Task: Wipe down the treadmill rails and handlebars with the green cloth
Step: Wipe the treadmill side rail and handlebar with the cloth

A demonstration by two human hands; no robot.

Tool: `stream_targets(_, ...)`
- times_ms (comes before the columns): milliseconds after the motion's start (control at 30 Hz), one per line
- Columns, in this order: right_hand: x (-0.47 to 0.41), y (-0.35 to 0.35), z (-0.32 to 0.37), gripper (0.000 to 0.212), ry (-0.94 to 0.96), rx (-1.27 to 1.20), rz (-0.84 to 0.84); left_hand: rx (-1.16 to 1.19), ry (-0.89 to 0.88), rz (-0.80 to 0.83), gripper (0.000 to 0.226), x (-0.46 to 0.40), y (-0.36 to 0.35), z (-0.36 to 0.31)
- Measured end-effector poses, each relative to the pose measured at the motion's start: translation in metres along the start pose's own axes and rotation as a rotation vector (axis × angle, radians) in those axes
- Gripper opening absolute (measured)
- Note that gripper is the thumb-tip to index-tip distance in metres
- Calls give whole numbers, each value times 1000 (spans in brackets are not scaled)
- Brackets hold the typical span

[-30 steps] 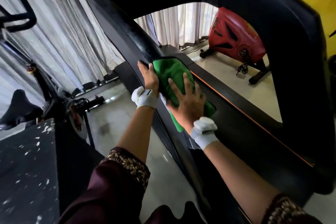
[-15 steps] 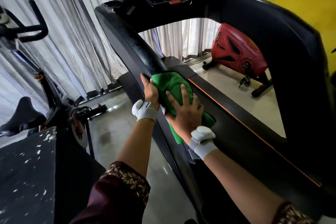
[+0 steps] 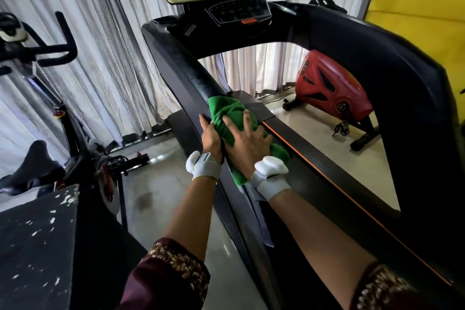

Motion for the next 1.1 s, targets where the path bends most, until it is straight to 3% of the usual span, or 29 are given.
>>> stream_targets(167, 36, -13, -8, 65, 18, 118, -165, -36, -28, 32, 59, -17, -5, -10)
stream_targets(300, 11, -3, -2, 64, 10, 90, -87, -23, 6, 67, 73, -17, -5, -8)
stream_targets(433, -11, 0, 6, 60, 39, 2, 33, 5, 51, 80, 107, -50, 9, 7)
stream_targets(600, 24, -12, -5, 61, -4, 107, -198, 22, 87, 72, 71, -45, -4, -9)
stream_targets(833, -18, -3, 9, 65, -2, 27, 6, -14, 53, 53, 73, -60, -6, -7)
stream_targets(1000, 27, -13, -9, 64, -28, 87, -206, -47, 77, 61, 90, -104, 3, 13)
stream_targets(1100, 34, -15, -8, 65, -81, 114, -156, -56, 81, 57, 90, -109, 5, 19)
Point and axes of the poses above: each hand's wrist, its own x-axis away from the middle knuckle, its own y-axis out of the back of the hand, z = x × y, the point moved 2 cm from there along -x, towards the middle knuckle, and after that the axes turned 15 degrees about x, right-handed, at the moved point
